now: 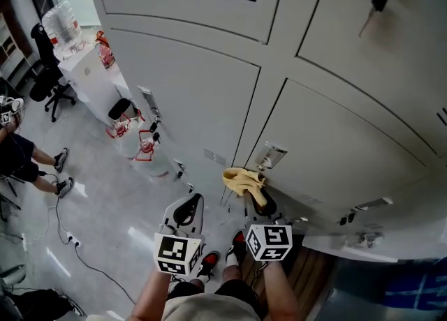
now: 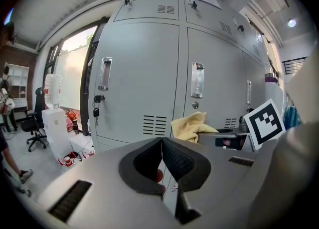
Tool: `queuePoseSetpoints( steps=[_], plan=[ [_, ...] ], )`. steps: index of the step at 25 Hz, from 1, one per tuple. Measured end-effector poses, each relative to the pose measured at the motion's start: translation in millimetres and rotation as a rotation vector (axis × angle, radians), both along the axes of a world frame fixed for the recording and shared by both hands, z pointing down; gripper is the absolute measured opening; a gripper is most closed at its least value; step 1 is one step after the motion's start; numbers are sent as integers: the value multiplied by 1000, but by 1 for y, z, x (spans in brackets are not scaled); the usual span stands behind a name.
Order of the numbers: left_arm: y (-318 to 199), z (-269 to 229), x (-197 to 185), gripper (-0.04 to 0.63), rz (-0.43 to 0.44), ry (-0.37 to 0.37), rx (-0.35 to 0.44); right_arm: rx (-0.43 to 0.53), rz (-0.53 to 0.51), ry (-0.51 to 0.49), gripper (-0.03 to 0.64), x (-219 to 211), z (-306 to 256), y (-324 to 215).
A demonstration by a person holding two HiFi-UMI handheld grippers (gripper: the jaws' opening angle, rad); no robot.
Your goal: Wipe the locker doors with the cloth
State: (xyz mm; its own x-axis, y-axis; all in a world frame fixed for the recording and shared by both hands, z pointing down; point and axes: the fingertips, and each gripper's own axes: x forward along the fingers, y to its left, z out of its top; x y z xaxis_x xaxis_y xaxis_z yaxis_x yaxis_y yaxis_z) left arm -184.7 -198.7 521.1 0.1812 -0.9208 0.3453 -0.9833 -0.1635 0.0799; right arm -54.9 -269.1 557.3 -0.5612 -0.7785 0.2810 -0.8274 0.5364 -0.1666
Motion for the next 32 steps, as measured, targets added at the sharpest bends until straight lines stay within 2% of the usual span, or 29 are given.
queuePoseSetpoints(
  steps=[9, 32],
  plan=[
    [-6, -4, 23, 23, 57, 2, 7, -5, 64, -2, 133, 31, 3, 2],
    [-24, -4, 112, 23, 285, -4, 6, -18, 331, 29, 137, 156, 9, 22]
  ],
)
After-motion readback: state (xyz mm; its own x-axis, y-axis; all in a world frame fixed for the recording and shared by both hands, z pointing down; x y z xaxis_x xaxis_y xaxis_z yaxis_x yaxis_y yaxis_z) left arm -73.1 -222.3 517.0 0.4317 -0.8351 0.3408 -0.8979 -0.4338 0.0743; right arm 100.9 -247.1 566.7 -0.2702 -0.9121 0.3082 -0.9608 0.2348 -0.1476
